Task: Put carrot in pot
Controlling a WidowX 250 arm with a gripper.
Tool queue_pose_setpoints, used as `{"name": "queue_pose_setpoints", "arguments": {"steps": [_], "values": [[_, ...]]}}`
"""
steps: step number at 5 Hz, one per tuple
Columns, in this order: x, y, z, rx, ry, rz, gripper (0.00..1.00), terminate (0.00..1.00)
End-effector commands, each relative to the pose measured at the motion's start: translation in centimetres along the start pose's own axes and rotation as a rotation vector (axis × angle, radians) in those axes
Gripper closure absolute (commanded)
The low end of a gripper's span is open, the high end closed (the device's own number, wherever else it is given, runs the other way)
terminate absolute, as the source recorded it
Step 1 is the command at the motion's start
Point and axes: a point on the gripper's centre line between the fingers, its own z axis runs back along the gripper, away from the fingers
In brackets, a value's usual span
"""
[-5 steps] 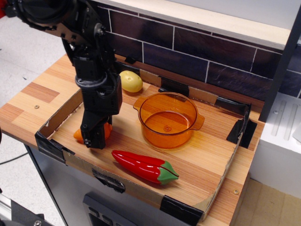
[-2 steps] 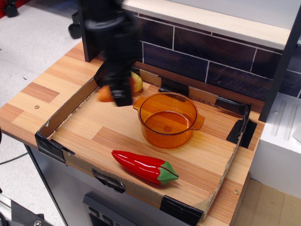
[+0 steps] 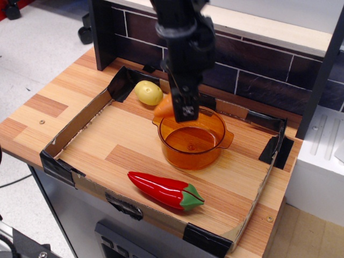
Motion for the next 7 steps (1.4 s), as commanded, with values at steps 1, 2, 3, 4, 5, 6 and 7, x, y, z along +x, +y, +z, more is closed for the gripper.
{"name": "queue_pose_setpoints", "arguments": {"steps": [1, 2, 3, 4, 5, 6, 7], "values": [[-0.3, 1.7, -0.3, 0.077, -0.008, 0.029, 0.0, 0.0], [-0.2, 1.8, 0.1, 0.069, -0.016, 0.041, 0.0, 0.0], [-0.1, 2.1, 1.1, 0.115, -0.037, 0.057, 0.0, 0.0], [0.2, 2.2, 4.7, 0.18, -0.082, 0.083, 0.0, 0.0], [-0.5, 2.7, 8.6, 0.194, -0.106, 0.125, 0.0, 0.0], [-1.7, 3.7, 10.0, 0.204, -0.076, 0.158, 0.0, 0.0], [-1.7, 3.7, 10.0, 0.204, -0.076, 0.158, 0.0, 0.0]]}}
